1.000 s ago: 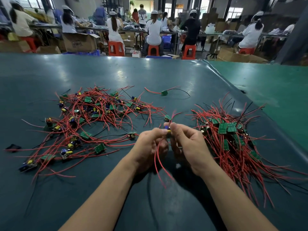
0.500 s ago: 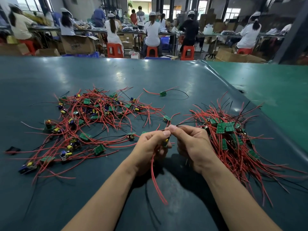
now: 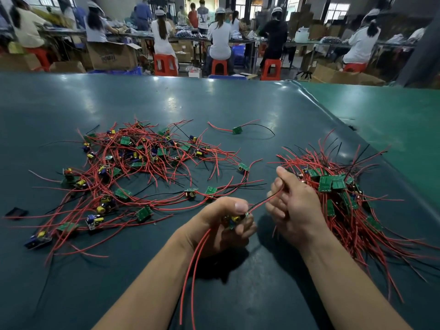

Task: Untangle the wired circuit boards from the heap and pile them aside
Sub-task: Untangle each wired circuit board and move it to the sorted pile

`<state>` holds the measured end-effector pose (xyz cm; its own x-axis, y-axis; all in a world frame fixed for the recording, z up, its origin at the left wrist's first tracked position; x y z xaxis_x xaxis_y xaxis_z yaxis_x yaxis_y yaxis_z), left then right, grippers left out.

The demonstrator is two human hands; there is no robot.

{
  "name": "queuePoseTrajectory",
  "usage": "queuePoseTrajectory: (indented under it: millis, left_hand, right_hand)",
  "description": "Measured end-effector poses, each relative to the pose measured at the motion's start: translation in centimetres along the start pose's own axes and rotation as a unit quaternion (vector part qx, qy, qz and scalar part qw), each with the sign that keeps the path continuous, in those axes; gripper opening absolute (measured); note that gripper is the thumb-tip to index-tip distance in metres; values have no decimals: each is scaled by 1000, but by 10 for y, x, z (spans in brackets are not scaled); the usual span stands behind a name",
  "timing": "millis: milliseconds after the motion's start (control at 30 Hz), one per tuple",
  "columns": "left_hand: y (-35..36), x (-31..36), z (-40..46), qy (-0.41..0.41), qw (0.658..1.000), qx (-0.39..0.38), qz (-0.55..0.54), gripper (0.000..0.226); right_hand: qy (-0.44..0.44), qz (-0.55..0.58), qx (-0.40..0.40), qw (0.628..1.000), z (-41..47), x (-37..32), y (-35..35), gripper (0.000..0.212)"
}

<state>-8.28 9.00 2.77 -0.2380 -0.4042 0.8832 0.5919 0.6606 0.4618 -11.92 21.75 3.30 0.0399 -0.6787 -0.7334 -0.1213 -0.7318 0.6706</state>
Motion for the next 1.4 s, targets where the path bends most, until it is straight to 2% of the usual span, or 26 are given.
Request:
queuePoseTrajectory:
  millis: [67, 133, 200, 267, 367, 500, 600, 700, 800, 900, 967, 1067, 1200, 1267, 1333, 1400]
  left_hand:
    - [-3, 2, -1, -11, 1000, 3, -13, 35]
    - [-7, 3, -1, -20, 1000, 4, -20, 35]
    - [-7, 2, -1, -24, 999, -22, -24, 33]
    - [-5, 1, 0, -27, 998, -48, -38, 30]
    - [-5, 3, 1, -25, 996, -71, -55, 27]
    - [-5, 2, 3, -43, 995, -77, -44, 30]
    - [-4, 1, 4, -53, 994, -87, -32, 30]
    - [-9, 5, 7, -55, 997, -32, -36, 32]
    - [-16, 7, 14, -63, 994, 85, -18, 20]
    - [-18, 3, 15, -68, 989, 133, 19, 12]
    - [-16, 2, 14, -74, 990, 117, 36, 21]
    - [-13, 0, 12, -64, 996, 68, 4, 17]
    - [-8, -1, 5, -50, 997, -34, -44, 34]
    - [-8, -1, 4, -59, 995, -66, -51, 33]
    - [-9, 2, 5, -60, 993, -82, -65, 31]
    - [-12, 6, 5, -46, 994, -55, -79, 32]
  right_hand:
    - [86, 45, -25, 995, -1, 9, 1, 39]
    - [127, 57, -57, 989, -1, 13, 2, 37]
    - [112, 41, -69, 990, 1, 12, 4, 35]
    - [58, 16, -49, 997, 5, 8, 3, 26]
    - [24, 32, -36, 999, 7, 4, 0, 16]
    - [50, 49, -31, 997, 5, 1, -3, 43]
    - [64, 59, -26, 996, 2, 2, -4, 50]
    - [76, 55, -32, 995, 2, 1, -3, 46]
    - [121, -52, -79, 988, -6, 14, 2, 63]
    - [96, -124, -124, 980, -13, 24, 9, 41]
    - [48, -126, -123, 983, -10, 21, 10, 27]
    - [-3, -95, -66, 993, -2, 8, 3, 20]
    - [-58, -35, -2, 998, 3, -10, -6, 27]
    - [-73, -18, 18, 997, 4, -13, -8, 29]
    - [-80, 13, 35, 996, 5, -14, -9, 31]
    - [-76, 22, 38, 996, 7, -12, -11, 28]
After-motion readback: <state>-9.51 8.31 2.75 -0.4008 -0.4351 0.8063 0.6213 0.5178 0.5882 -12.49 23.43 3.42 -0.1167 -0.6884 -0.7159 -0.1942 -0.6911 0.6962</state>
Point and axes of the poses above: each hand's wrist, its own z-axis towards the middle knuckle, its own y-axis out of the palm, x = y × z, the point moved 4 cm from there along z, towards the middle knuckle, and after that the axes turned 7 degrees about z, right-handed, at the moved point
